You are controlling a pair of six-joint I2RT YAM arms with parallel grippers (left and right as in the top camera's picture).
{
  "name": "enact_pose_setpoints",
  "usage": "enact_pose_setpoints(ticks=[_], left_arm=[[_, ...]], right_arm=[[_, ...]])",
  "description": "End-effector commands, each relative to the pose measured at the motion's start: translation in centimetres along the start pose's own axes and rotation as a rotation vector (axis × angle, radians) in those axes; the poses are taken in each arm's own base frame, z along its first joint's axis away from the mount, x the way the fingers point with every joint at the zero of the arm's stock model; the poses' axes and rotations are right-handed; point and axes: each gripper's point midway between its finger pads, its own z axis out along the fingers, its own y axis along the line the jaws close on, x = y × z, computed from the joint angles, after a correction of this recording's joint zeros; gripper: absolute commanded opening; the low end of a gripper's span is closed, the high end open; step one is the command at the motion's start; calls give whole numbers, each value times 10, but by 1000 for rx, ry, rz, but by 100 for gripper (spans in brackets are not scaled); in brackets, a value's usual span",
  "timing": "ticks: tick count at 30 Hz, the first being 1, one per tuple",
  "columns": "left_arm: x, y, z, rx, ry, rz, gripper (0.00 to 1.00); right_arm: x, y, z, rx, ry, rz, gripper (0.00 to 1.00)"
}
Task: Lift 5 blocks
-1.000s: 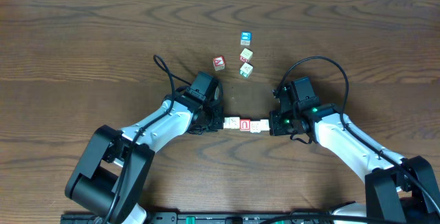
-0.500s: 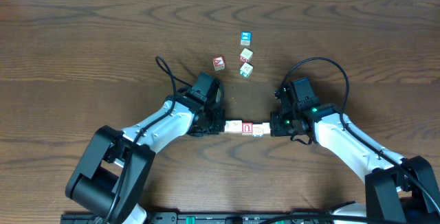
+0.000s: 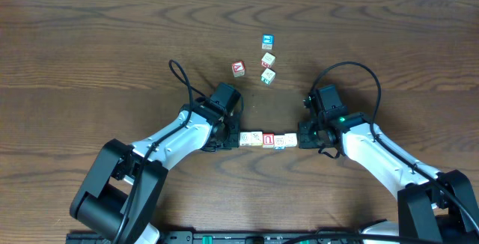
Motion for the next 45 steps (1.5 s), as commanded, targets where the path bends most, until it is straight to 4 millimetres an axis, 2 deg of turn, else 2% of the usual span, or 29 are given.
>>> enact_pose_setpoints(ticks=[1, 4, 8, 15, 20, 25, 31, 36, 45], left_arm=[[-3, 24, 3, -124, -26, 2, 8], [2, 27, 2, -140, -7, 2, 7], [2, 28, 2, -141, -1, 36, 7], [2, 28, 2, -141, -1, 37, 8], [2, 28, 2, -141, -2, 37, 8], [2, 28, 2, -141, -1, 37, 8], [3, 28, 2, -141, 0, 37, 8], [2, 28, 2, -141, 0, 36, 8], [2, 28, 2, -141, 0, 37, 8]], right_arm=[[-5, -6, -7, 60, -26, 13, 1], [2, -8, -8, 69, 1, 31, 1], [9, -2, -7, 37, 33, 39, 1], [41, -3, -11, 34, 168, 79, 1], [57, 23, -13, -78, 240, 14, 1], [66, 42, -12, -92, 244, -68, 1], [60, 58, -9, -84, 181, -151, 1], [49, 56, -6, -49, 123, -167, 1], [41, 59, -5, -57, 84, -205, 1]])
